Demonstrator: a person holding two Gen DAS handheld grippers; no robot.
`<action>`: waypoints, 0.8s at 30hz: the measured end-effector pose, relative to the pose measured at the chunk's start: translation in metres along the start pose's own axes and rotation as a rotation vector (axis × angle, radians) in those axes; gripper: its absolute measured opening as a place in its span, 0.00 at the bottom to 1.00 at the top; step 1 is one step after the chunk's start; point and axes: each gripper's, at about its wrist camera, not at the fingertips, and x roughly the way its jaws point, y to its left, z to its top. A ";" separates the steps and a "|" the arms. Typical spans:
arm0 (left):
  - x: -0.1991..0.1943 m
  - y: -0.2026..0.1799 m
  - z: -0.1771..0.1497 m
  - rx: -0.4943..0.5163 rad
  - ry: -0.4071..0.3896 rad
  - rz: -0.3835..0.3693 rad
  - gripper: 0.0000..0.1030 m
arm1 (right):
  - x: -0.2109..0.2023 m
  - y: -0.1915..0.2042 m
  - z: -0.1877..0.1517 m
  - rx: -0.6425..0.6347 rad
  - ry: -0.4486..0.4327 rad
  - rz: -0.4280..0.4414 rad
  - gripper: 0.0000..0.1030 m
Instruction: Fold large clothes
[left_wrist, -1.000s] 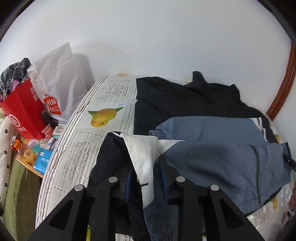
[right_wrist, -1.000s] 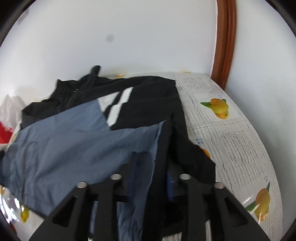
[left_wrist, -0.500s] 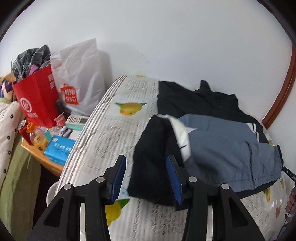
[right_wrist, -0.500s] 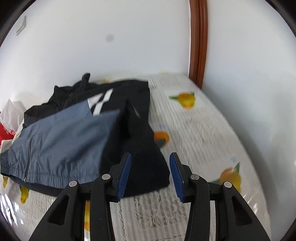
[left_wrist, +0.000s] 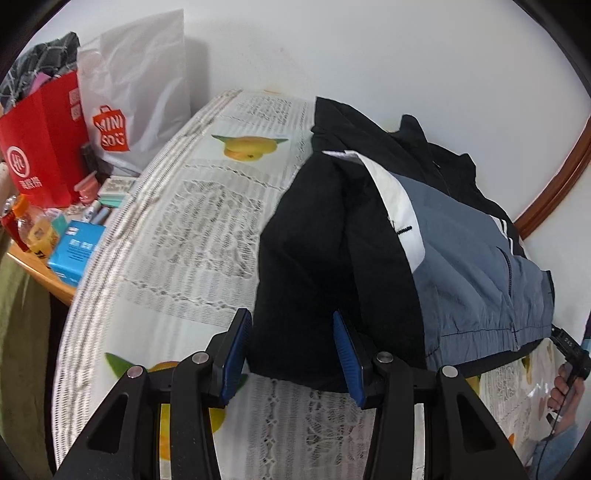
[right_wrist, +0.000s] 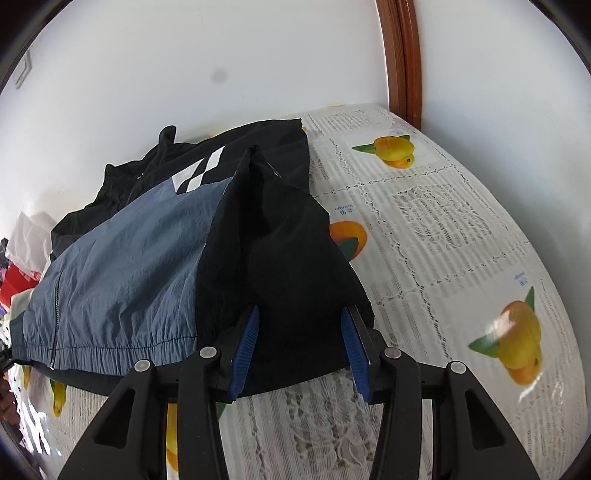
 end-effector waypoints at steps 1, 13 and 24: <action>0.001 -0.001 0.000 -0.001 0.003 0.002 0.41 | 0.002 0.001 0.001 -0.003 0.000 -0.004 0.43; -0.029 -0.011 -0.018 0.062 -0.011 -0.003 0.08 | -0.019 -0.001 -0.012 -0.019 0.019 0.073 0.00; -0.068 -0.022 -0.077 0.084 -0.005 0.019 0.08 | -0.071 -0.008 -0.056 -0.062 0.028 0.073 0.00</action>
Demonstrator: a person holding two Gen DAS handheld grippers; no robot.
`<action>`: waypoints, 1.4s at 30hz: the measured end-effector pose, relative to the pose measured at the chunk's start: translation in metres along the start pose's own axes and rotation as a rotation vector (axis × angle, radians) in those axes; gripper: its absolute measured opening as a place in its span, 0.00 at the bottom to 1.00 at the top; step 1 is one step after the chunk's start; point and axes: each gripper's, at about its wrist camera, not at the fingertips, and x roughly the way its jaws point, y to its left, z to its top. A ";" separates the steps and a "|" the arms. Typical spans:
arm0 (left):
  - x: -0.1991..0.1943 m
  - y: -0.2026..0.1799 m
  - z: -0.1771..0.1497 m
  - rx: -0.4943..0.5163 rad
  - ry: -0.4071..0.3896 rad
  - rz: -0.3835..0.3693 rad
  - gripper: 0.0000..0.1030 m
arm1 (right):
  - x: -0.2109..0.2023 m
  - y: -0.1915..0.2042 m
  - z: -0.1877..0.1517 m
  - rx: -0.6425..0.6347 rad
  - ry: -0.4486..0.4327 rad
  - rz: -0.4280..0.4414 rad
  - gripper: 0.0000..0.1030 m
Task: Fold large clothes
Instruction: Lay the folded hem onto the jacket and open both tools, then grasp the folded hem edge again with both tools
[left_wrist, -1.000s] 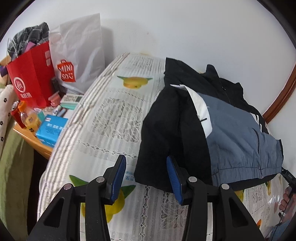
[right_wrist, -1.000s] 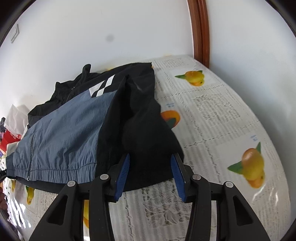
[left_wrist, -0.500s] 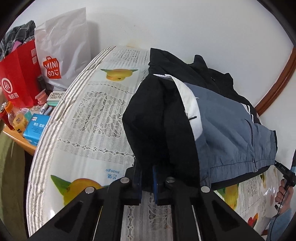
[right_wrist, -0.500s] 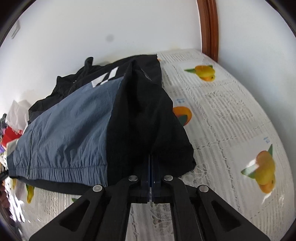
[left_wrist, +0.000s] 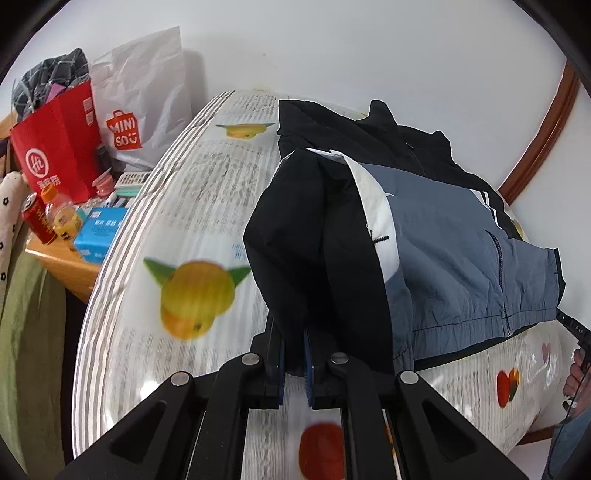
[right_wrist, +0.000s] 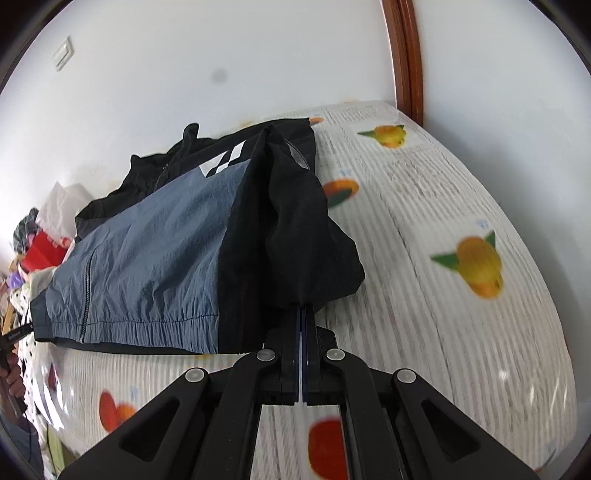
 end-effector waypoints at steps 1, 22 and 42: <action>-0.004 0.001 -0.007 -0.004 0.000 0.002 0.08 | -0.004 0.001 -0.005 -0.011 0.001 0.000 0.00; -0.016 0.003 -0.023 -0.015 0.012 0.095 0.16 | 0.042 0.008 0.017 -0.062 0.022 -0.124 0.03; -0.062 -0.014 -0.026 -0.001 -0.097 -0.020 0.39 | -0.012 0.061 0.000 -0.095 -0.053 -0.032 0.43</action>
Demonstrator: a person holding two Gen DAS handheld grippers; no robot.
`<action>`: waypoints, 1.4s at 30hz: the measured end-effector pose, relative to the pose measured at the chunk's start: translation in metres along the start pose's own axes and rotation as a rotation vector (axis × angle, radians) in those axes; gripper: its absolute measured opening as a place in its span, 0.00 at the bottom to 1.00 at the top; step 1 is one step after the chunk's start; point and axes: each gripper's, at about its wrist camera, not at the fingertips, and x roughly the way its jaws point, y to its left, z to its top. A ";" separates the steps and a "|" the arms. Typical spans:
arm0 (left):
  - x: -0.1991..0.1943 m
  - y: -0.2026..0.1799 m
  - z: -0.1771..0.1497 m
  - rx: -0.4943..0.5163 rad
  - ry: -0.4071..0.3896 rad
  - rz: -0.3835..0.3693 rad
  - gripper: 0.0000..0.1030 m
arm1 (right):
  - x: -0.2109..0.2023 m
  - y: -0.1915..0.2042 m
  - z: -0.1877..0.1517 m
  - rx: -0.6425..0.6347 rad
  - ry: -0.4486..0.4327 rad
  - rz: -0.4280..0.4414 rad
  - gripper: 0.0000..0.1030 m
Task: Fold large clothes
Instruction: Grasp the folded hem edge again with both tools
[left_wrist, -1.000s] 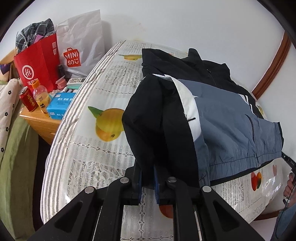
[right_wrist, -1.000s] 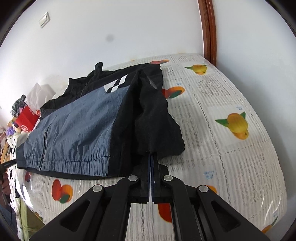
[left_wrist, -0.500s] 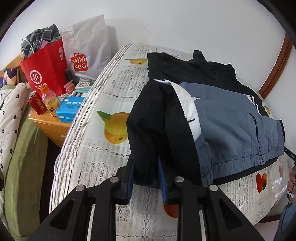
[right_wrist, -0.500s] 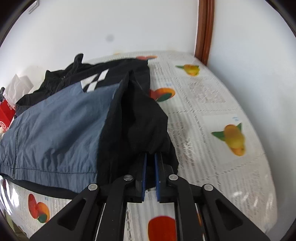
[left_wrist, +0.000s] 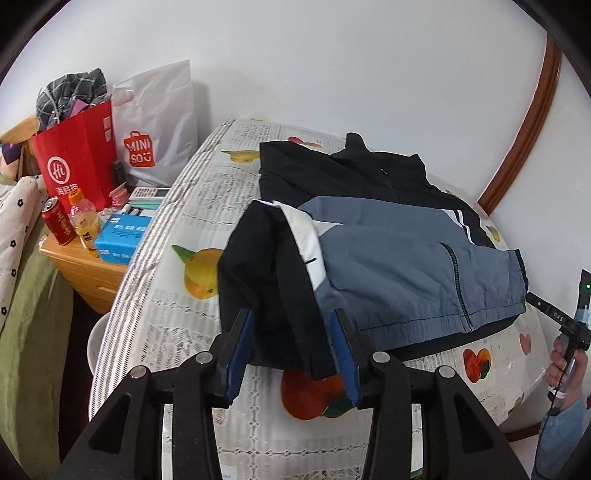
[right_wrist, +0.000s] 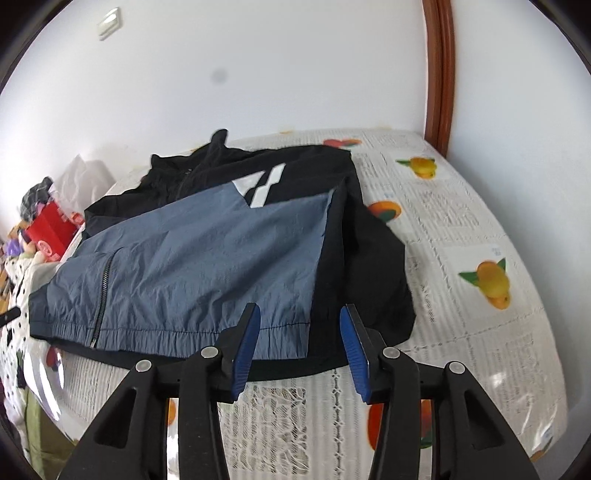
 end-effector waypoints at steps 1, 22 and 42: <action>0.003 -0.001 0.000 -0.002 0.005 -0.008 0.39 | 0.004 0.000 0.001 0.017 0.009 -0.003 0.43; 0.052 -0.019 0.005 0.041 0.079 -0.006 0.22 | 0.027 0.016 0.011 -0.036 -0.007 -0.033 0.09; 0.033 -0.018 0.067 -0.023 -0.073 -0.037 0.12 | -0.007 0.027 0.086 0.015 -0.217 0.068 0.07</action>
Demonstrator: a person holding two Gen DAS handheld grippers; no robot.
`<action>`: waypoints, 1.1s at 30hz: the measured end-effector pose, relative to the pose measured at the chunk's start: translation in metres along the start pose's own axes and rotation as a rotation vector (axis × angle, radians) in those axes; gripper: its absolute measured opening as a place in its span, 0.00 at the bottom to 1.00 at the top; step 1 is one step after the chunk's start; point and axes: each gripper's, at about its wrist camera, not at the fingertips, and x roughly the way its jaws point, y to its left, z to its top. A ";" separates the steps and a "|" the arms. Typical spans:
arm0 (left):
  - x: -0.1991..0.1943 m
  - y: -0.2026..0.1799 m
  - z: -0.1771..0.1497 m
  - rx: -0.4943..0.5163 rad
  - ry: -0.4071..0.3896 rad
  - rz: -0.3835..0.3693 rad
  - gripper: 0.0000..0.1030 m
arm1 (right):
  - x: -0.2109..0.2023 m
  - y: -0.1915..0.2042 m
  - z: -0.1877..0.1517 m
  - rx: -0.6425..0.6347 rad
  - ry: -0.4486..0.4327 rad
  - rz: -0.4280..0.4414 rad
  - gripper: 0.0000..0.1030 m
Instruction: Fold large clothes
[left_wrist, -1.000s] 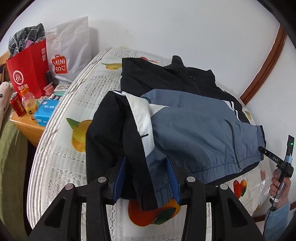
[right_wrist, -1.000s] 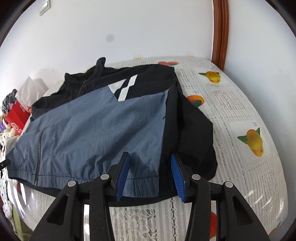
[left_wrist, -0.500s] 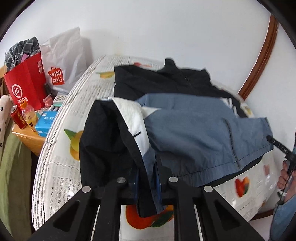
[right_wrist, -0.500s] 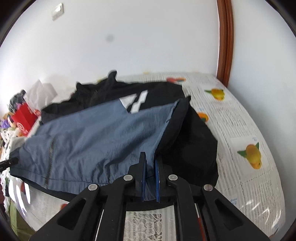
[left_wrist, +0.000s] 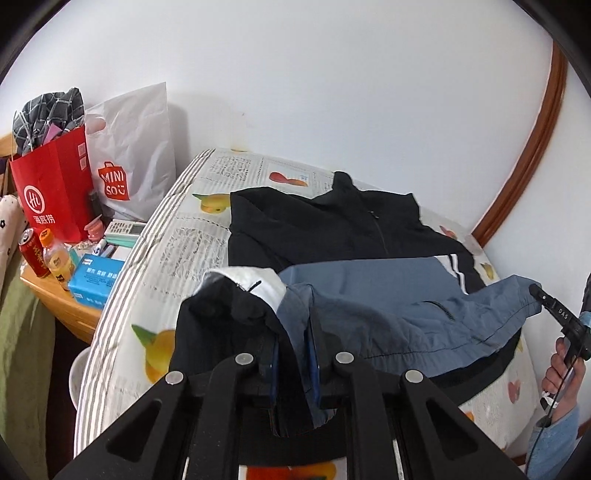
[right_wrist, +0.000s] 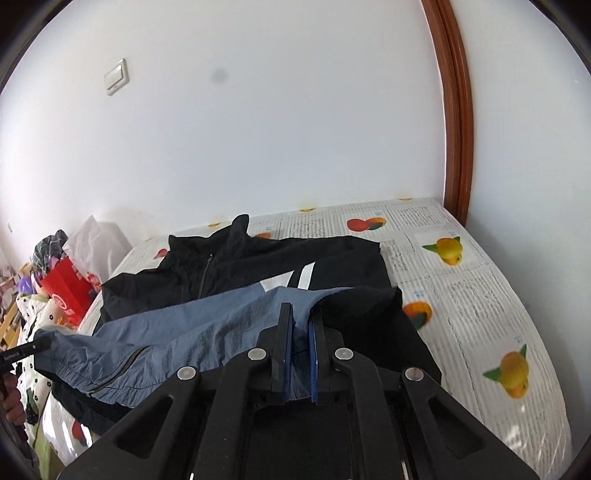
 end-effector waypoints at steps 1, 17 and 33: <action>0.004 0.001 0.002 -0.004 0.002 -0.001 0.12 | 0.007 0.000 0.002 -0.003 0.005 -0.008 0.07; 0.072 0.004 0.015 -0.001 0.090 0.037 0.18 | 0.107 -0.022 -0.017 0.028 0.166 -0.115 0.11; 0.042 -0.010 -0.006 0.069 0.105 0.014 0.52 | 0.039 0.012 -0.036 -0.103 0.219 -0.058 0.43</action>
